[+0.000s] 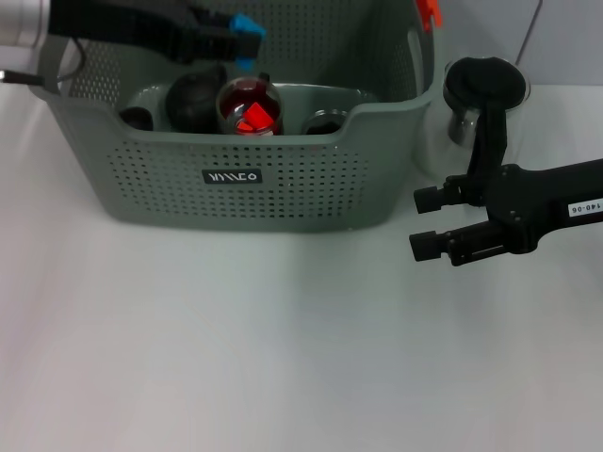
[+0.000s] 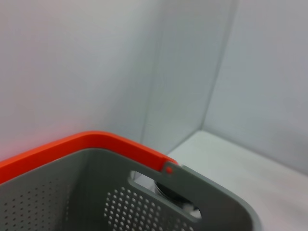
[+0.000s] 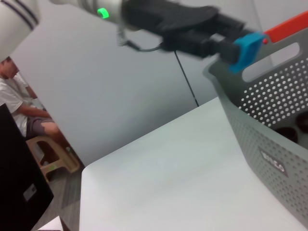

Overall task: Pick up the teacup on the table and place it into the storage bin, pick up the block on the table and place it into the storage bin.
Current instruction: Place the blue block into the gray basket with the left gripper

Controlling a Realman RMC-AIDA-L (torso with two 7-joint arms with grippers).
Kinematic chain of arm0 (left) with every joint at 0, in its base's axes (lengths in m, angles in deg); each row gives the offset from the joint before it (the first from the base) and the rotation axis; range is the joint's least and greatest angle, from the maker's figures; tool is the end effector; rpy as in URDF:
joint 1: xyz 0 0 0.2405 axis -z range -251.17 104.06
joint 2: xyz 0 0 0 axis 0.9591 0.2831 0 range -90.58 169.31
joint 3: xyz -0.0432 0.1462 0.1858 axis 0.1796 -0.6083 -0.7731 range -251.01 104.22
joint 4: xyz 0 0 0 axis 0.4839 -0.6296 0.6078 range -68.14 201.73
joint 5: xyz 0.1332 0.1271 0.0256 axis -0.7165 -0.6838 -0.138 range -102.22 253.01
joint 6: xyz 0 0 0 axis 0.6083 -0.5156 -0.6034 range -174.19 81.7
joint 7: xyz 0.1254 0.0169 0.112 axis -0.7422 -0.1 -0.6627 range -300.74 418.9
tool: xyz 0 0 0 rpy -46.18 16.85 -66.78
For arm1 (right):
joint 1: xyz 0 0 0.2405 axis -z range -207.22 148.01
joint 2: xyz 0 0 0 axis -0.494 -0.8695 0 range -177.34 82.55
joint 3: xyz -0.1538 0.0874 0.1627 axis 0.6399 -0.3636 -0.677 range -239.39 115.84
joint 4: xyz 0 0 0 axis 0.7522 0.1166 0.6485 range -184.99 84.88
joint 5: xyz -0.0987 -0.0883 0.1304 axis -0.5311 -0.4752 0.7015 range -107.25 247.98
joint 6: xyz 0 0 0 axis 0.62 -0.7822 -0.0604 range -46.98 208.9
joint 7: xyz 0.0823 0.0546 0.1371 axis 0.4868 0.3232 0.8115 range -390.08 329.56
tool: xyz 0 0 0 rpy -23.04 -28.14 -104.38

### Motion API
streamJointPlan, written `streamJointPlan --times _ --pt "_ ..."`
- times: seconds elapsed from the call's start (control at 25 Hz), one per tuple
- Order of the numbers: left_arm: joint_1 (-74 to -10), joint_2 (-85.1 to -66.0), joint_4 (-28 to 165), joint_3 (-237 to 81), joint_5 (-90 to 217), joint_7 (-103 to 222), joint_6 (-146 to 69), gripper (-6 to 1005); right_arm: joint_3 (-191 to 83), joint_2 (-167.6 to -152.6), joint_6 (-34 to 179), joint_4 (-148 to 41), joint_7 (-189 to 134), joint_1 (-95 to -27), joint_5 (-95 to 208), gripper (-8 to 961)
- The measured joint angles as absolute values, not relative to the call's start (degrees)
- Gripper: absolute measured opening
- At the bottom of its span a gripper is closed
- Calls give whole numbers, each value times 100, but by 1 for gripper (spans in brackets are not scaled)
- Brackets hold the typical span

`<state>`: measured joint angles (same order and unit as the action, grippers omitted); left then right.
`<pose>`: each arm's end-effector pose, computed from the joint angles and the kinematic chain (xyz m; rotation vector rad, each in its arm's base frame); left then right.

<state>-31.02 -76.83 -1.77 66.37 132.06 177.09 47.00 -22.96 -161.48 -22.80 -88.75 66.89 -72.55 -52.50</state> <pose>-0.1316 0.3810 0.0754 -2.6463 -0.6594 -0.4811 0.1706 0.3240 0.0097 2.9442 -0.7038 -0.5956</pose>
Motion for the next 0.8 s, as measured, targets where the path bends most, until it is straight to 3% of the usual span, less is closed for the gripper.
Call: streamJointPlan --times 0.08,0.2,0.8 --pt "-2931 -7539 531 6648 13278 17559 4279 411 -2275 -16147 -2289 -8875 6675 -7259 -5251 916" --pt "-2742 -7477 1122 6615 13271 17345 3565 412 -2263 -16151 -2291 -8868 6673 -7290 -5250 916" --pt "-2506 -7498 1832 6156 13186 17425 2054 416 -2169 -16244 -2304 -8812 6564 -7392 -5251 915"
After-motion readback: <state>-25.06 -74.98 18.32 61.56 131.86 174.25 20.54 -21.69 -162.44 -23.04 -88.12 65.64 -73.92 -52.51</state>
